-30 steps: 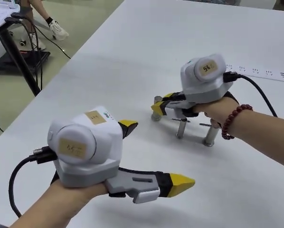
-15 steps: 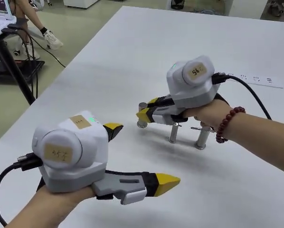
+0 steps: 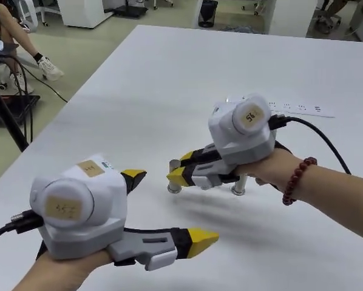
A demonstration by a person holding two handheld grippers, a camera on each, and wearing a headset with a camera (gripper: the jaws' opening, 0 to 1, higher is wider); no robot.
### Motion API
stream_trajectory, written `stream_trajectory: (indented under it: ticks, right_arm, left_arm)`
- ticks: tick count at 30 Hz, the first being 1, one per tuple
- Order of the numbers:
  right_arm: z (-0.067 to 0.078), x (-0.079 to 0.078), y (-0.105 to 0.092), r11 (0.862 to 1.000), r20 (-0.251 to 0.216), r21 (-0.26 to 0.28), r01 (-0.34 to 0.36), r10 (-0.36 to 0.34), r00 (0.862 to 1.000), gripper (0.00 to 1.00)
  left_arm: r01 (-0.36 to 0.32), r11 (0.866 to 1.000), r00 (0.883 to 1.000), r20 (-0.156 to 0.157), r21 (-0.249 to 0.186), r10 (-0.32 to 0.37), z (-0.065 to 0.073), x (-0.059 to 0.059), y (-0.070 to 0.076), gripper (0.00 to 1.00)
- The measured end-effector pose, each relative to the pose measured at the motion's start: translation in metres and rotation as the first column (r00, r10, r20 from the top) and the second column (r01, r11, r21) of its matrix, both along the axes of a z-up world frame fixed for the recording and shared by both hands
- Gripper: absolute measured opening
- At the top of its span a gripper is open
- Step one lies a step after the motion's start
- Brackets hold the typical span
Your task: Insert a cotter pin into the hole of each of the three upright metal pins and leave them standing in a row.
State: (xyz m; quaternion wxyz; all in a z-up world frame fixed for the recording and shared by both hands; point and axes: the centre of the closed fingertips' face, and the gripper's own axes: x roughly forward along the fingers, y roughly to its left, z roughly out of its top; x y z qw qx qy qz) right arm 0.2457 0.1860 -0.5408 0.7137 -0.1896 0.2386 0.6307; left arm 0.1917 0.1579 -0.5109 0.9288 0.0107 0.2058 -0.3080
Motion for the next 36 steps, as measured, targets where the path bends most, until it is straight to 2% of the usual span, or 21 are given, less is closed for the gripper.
stream_trajectory:
  ticks: [8, 13, 21, 26, 36]
  right_arm:
    - [-0.006, -0.013, -0.033, 1.000, 0.010, -0.027, 0.005, -0.005, 1.000, 0.08]
    - [-0.011, -0.015, -0.050, 0.999, 0.015, -0.042, 0.018, -0.017, 1.000, 0.08]
    - [-0.021, -0.017, -0.078, 0.996, 0.032, -0.084, 0.039, -0.036, 0.999, 0.08]
    - [-0.024, -0.017, -0.091, 0.994, 0.033, -0.095, 0.053, -0.050, 0.998, 0.08]
    - [-0.031, -0.018, -0.107, 0.994, 0.037, -0.107, 0.038, -0.034, 0.999, 0.08]
  left_arm:
    - [0.009, 1.000, 1.000, -0.003, 0.005, -0.009, 0.000, -0.004, -0.005, 0.93]
    - [0.027, 1.000, 1.000, -0.004, -0.011, -0.027, 0.001, -0.007, -0.011, 0.93]
    - [0.030, 1.000, 1.000, 0.003, -0.007, -0.030, 0.000, -0.008, -0.013, 0.93]
    - [0.030, 1.000, 1.000, 0.008, -0.008, -0.030, -0.001, -0.008, -0.015, 0.93]
    - [0.035, 0.999, 0.999, -0.002, 0.010, -0.035, -0.006, -0.009, -0.015, 0.93]
